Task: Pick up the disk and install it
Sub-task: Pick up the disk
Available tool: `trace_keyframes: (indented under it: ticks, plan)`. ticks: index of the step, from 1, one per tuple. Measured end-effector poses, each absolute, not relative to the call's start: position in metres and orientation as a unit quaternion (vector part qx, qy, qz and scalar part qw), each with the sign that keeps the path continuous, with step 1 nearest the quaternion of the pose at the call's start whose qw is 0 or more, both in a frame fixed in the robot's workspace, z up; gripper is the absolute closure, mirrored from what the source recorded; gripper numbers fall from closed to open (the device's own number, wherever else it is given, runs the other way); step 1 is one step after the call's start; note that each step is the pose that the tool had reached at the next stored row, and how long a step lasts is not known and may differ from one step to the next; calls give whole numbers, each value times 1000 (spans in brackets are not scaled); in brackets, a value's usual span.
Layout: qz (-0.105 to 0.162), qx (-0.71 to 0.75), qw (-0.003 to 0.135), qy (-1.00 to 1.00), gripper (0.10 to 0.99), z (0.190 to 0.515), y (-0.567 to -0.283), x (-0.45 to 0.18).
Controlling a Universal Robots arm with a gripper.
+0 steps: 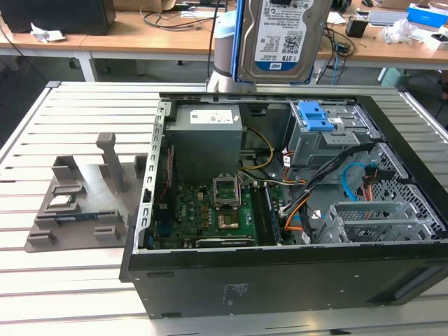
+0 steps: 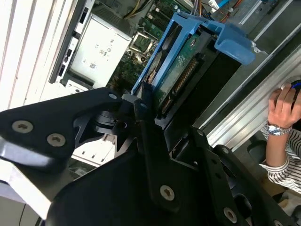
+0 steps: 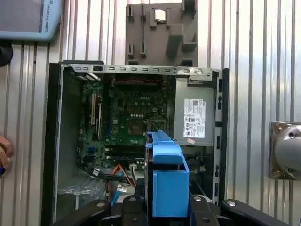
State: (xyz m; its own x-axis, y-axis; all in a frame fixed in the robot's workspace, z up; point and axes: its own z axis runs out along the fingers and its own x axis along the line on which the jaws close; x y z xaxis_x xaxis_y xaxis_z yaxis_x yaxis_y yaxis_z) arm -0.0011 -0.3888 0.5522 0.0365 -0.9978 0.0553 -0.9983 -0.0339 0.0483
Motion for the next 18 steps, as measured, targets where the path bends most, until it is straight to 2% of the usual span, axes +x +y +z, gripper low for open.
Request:
trace_keyframes:
  ticks: [18]
  plan:
    - [16, 718, 50, -694, 725, 552, -433, -1]
